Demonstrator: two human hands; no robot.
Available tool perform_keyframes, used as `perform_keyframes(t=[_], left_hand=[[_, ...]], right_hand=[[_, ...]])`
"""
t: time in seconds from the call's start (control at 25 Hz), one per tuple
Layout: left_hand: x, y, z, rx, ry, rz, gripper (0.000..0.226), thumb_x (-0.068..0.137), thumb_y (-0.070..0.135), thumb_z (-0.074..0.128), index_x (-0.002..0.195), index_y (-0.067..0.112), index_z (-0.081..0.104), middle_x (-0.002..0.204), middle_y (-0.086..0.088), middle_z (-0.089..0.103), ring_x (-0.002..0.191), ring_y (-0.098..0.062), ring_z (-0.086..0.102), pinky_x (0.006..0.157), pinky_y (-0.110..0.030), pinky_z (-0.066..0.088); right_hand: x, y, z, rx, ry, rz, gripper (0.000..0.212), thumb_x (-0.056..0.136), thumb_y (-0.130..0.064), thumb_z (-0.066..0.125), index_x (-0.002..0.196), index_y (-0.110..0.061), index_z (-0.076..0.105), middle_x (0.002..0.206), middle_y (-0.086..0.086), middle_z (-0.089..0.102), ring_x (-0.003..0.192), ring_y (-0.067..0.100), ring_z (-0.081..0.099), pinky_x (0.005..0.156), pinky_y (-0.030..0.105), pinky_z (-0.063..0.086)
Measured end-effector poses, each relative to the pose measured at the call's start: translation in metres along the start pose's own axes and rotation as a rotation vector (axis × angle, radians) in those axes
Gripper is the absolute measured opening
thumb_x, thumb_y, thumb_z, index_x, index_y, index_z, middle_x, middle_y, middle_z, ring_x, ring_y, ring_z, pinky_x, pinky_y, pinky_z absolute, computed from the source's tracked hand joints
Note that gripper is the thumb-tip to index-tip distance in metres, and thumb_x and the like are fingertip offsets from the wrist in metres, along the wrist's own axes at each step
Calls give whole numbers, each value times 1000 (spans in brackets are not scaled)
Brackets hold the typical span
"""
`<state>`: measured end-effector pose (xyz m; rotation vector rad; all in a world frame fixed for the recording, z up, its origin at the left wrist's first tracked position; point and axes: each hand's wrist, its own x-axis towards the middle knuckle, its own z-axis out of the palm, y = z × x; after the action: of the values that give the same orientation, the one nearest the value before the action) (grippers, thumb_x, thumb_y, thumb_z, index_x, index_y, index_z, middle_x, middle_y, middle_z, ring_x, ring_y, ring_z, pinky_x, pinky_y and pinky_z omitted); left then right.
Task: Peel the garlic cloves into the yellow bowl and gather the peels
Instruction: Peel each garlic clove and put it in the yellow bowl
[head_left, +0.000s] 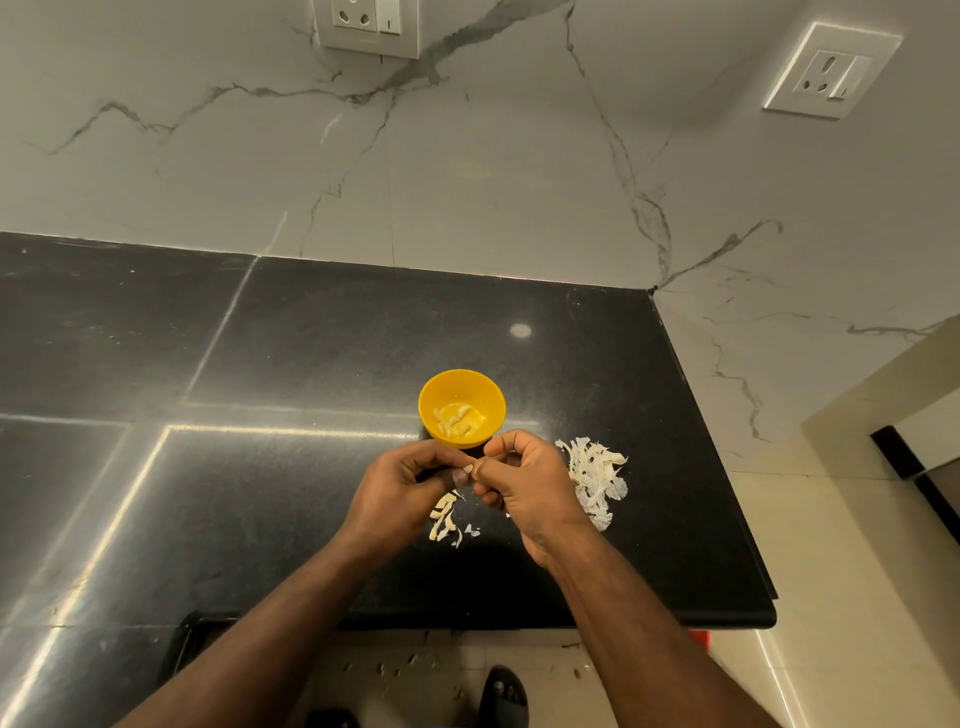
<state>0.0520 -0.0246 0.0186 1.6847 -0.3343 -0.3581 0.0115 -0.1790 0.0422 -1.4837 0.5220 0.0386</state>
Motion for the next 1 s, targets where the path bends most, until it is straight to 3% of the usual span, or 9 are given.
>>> perform_keyframes(t=[0.28,0.4,0.56,0.68,0.8,0.88,1.0], left_hand=[[0,7,8,-242,66,-76,16,90,0,69,98,12,74,90,-4,77,87,-16,71,80,-27,57],[2,4,7,-389,53,-151,24,94,-1,63,112,12,70,94,-10,75,86,-20,72,78,-28,57],[2,4,8,-494,48,-242,19,95,-5,58,109,3,67,90,-12,74,82,-21,72,71,-24,58],[3,2,5,-517,44,-293,16,93,-5,60,107,1,66,93,-16,74,84,-22,73,71,-24,59],[4,1,5,-508,48,-319,15,92,-4,62,105,2,68,90,-12,73,83,-19,71,73,-24,57],[4,1,5,-513,49,-328,16,92,-4,62,102,4,70,86,-9,72,80,-17,68,73,-24,54],[4,2,4,-524,31,-331,15,91,-3,63,102,4,71,88,-12,73,79,-17,67,71,-24,53]], right_hand=[[7,21,-14,-339,123,-31,19,84,-3,66,86,-22,67,74,-2,67,67,14,62,65,32,52],[7,17,-28,-520,109,-38,25,92,-7,57,90,-24,75,83,-8,71,75,17,66,69,33,54],[8,14,-40,-722,71,-71,19,98,-14,58,101,-19,75,98,-8,69,89,7,61,70,18,43],[10,16,-45,-837,114,-151,13,92,-16,68,96,-22,78,107,-6,68,95,5,60,76,17,43],[7,10,-40,-781,133,-266,23,92,-11,66,111,-21,76,113,-9,65,102,4,58,92,22,48],[1,2,-31,-634,76,-305,23,93,-18,68,115,-22,75,105,-15,69,95,0,63,88,20,51],[-5,1,-16,-551,-16,-281,14,91,-24,72,103,-25,78,87,-18,72,83,-3,65,82,26,55]])
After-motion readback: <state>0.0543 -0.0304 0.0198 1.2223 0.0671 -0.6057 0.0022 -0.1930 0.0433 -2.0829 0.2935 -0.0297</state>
